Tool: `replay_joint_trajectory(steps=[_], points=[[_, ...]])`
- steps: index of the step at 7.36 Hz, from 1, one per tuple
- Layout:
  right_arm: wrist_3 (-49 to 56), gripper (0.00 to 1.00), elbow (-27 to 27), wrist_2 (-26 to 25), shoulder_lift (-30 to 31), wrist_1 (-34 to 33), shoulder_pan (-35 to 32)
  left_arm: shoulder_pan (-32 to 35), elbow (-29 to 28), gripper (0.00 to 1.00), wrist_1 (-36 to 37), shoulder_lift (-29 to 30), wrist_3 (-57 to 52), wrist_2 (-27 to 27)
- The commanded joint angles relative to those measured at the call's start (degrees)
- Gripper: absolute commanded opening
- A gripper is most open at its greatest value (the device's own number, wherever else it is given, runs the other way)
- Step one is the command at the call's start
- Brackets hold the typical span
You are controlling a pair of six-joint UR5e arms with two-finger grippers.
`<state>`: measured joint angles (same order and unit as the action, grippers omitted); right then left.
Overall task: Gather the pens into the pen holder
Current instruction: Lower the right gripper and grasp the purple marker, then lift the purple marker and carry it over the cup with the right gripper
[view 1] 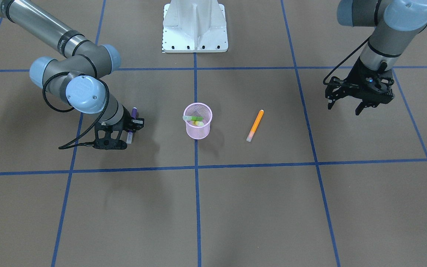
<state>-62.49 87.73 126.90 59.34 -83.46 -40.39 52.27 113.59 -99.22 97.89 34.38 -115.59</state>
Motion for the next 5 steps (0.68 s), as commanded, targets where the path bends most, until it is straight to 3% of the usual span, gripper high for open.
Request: replay_joint_trajectory(steps=[1,2,3,5], points=[[-10.3,0.00,11.3,-10.5,1.1,-0.5,0.0,-0.1,0.1,0.84,0.0,0.1,0.1,-0.1],[-13.2,0.00,16.0,-15.6,1.5,-0.7,0.5,-0.1,0.2,0.84,0.0,0.1,0.0,-0.2],[-19.3,0.00,19.9,-24.5,1.3,-0.7,3.3,-0.1,0.2,0.84,0.0,0.5,0.0,-0.2],[-25.4,0.00,21.9,-42.6,-0.9,-0.6,10.0,-0.1,0.1,0.84,0.0,0.6,0.0,-0.2]])
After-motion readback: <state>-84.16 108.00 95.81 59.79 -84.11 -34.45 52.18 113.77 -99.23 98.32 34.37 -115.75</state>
